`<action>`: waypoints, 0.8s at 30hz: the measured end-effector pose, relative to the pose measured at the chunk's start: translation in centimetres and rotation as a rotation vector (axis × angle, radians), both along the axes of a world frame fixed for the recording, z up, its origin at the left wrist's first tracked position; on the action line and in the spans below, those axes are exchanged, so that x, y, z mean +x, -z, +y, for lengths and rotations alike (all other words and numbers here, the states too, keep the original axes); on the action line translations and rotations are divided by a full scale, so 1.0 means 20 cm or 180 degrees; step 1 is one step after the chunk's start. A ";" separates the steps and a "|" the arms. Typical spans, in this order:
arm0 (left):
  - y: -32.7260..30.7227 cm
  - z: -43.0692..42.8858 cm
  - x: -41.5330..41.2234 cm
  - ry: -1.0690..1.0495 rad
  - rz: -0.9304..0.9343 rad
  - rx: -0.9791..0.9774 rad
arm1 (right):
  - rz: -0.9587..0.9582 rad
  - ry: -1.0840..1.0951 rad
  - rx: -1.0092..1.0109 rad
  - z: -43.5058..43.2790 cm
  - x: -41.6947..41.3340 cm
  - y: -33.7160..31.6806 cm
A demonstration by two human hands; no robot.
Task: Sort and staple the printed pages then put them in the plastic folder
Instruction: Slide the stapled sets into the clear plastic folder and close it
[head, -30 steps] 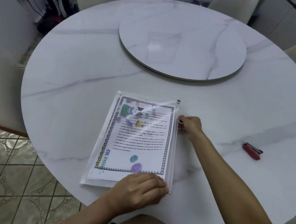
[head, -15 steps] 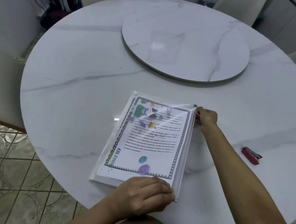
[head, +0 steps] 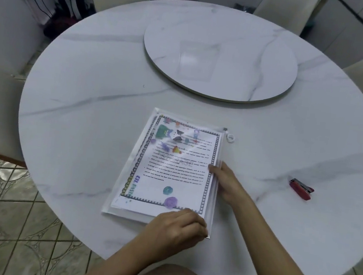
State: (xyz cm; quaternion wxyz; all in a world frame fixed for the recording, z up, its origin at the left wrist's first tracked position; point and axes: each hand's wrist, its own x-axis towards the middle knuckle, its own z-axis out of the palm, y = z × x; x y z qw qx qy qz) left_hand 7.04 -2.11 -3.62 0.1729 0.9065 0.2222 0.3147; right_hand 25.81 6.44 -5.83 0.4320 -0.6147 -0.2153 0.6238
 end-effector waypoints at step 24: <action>-0.05 0.34 0.02 -0.2731 -0.1051 -0.2911 | -0.0918 0.0044 0.0756 -0.21 0.40 -0.15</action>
